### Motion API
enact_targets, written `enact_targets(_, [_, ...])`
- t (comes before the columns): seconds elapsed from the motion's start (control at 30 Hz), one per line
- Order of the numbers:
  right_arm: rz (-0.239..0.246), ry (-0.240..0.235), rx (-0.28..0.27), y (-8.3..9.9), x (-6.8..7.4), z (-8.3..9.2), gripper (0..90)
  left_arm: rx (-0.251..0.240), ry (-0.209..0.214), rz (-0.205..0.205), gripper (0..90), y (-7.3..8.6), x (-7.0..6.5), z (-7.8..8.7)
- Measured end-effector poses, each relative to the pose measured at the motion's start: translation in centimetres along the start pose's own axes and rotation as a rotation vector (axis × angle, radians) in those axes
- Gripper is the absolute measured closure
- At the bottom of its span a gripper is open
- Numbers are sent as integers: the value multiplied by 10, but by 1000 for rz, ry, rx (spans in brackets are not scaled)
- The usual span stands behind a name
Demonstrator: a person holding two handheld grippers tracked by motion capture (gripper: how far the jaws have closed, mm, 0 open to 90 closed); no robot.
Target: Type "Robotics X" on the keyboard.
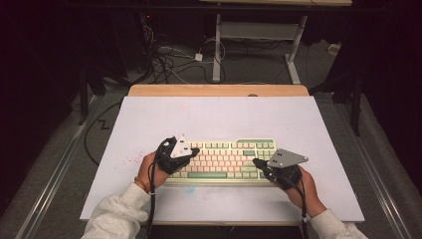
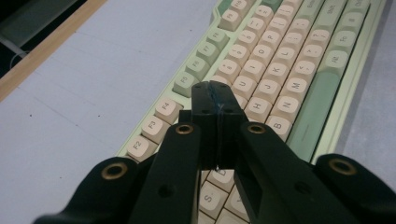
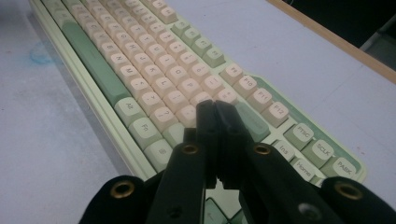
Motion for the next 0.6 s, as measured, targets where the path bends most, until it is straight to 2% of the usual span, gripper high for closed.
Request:
enact_targets(0.27, [-3, 10, -8, 0, -3, 5, 897, -11, -13, -13, 875, 6, -1, 6])
enact_targets(0.6, [-7, 10, -7, 1, -5, 7, 898, 5, -20, -24, 875, 16, -1, 11])
Point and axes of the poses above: each handheld gripper's, and its own axes: z roughly backward along the jaws, y roughly out of its underside, x roughly to its left, the point moved 10 cm from there along -z, roughly forward along the jaws, and after that the axes turned 6 degrees about x, right-handed, at the moved point
